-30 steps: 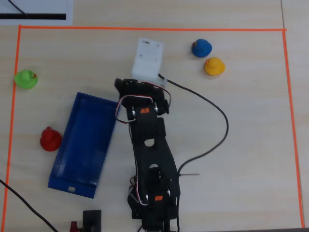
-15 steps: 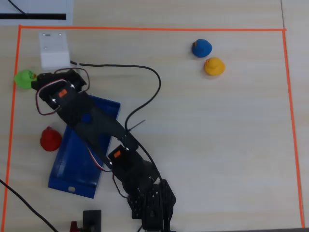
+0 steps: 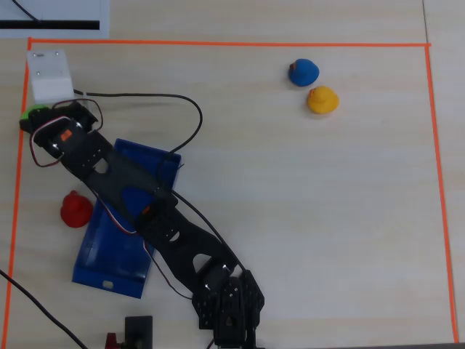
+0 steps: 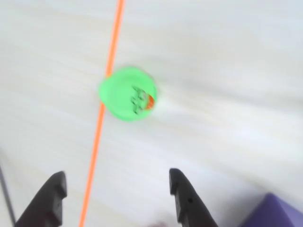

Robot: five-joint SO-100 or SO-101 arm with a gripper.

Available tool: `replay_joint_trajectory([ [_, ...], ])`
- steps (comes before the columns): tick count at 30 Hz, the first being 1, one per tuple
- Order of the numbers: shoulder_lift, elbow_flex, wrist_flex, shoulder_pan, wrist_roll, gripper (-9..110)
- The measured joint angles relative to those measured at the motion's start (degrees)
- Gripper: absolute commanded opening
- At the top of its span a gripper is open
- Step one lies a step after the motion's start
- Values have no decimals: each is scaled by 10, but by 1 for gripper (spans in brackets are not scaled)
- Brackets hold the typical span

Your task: Grasp green duck and put it into box.

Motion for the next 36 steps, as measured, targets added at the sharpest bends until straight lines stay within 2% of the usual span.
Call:
replay_joint_trajectory([
  [26, -92, 11, -233, 4, 13, 28],
  [36, -134, 11, -267, 4, 13, 27],
])
